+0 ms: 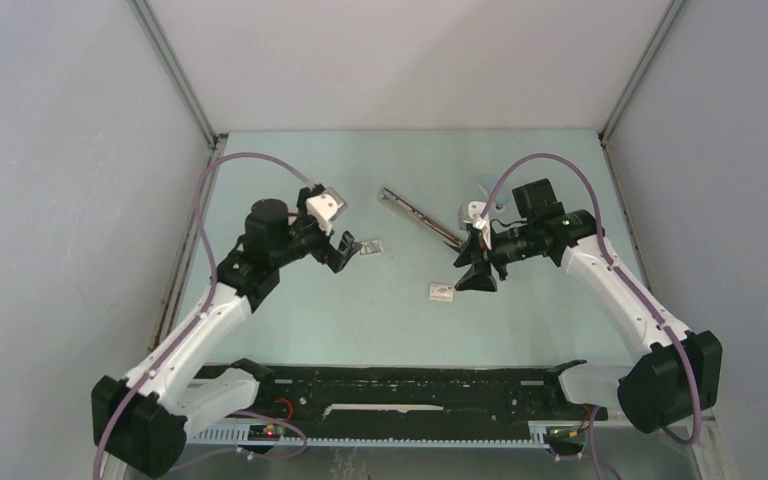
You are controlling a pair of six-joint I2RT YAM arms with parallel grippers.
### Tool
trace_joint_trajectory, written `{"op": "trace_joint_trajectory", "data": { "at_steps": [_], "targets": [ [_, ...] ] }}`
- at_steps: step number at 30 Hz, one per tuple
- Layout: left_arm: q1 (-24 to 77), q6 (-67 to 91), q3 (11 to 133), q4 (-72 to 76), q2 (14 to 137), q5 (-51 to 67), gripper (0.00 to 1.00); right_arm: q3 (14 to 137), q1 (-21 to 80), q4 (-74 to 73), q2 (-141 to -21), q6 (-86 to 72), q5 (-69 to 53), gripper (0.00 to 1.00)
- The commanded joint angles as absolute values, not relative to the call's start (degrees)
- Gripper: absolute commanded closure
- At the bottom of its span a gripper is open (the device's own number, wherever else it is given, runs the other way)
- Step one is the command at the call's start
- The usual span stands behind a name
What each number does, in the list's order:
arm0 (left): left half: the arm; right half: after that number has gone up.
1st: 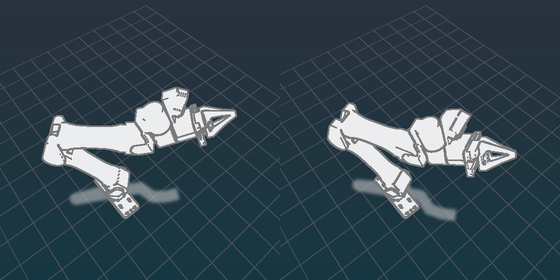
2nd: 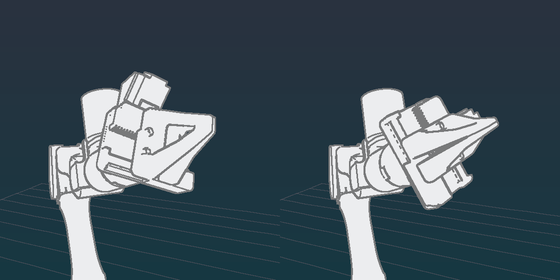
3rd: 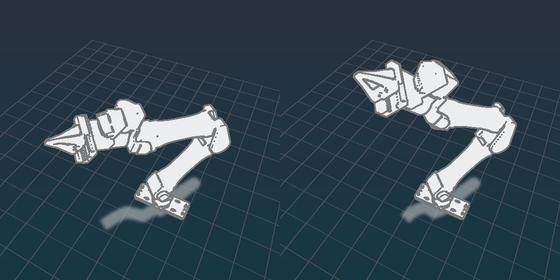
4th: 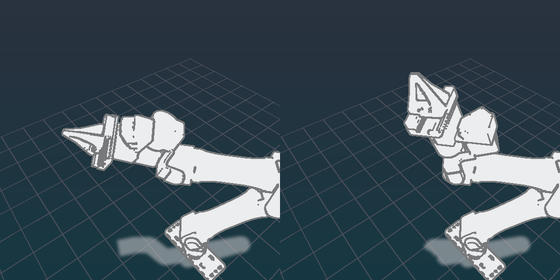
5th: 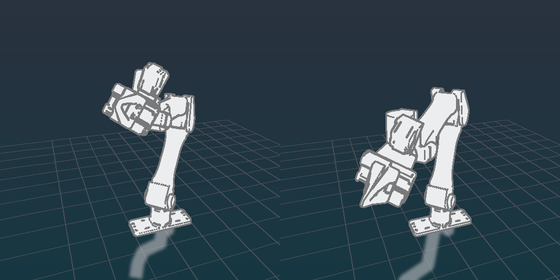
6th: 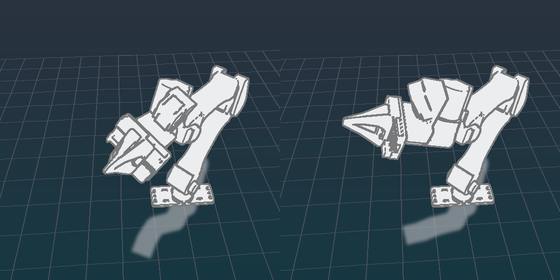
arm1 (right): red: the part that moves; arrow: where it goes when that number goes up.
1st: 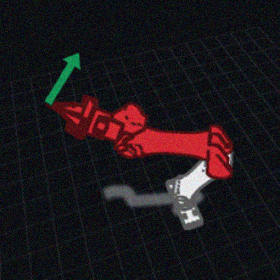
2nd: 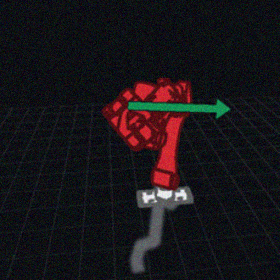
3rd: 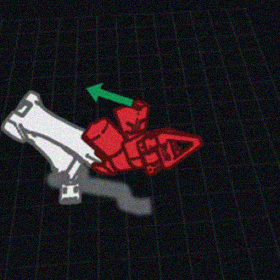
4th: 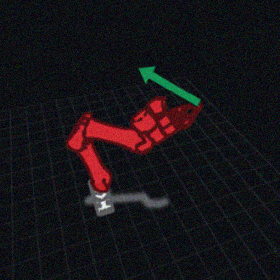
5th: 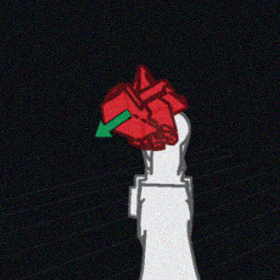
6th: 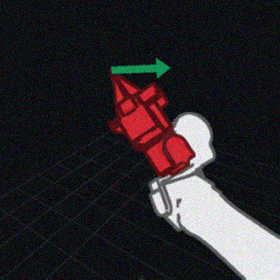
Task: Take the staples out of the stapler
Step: Move the staple box to the center of the board.
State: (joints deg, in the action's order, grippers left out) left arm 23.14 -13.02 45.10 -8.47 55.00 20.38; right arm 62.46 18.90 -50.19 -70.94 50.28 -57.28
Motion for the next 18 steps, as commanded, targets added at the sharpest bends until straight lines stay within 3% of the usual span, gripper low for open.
{"op": "trace_joint_trajectory", "data": {
  "at_steps": [1, 9, 18],
  "targets": [
    [22.23, -27.78, 45.8, -12.11, 61.23, 27.85, 0.0, 62.05, 20.26, -53.02, -71.91, 57.59, -58.79, 0.37],
    [22.38, -37.52, 52.64, -18.03, 78.14, 29.42, 0.06, 62.05, 20.3, -54.14, -72.77, 58.85, -58.78, 0.37],
    [26.89, -44.11, 61.27, -24.11, 91.07, 17.19, 0.08, 62.05, 19.54, -54.71, -72.5, 59.45, -59.59, 0.37]
  ]
}}
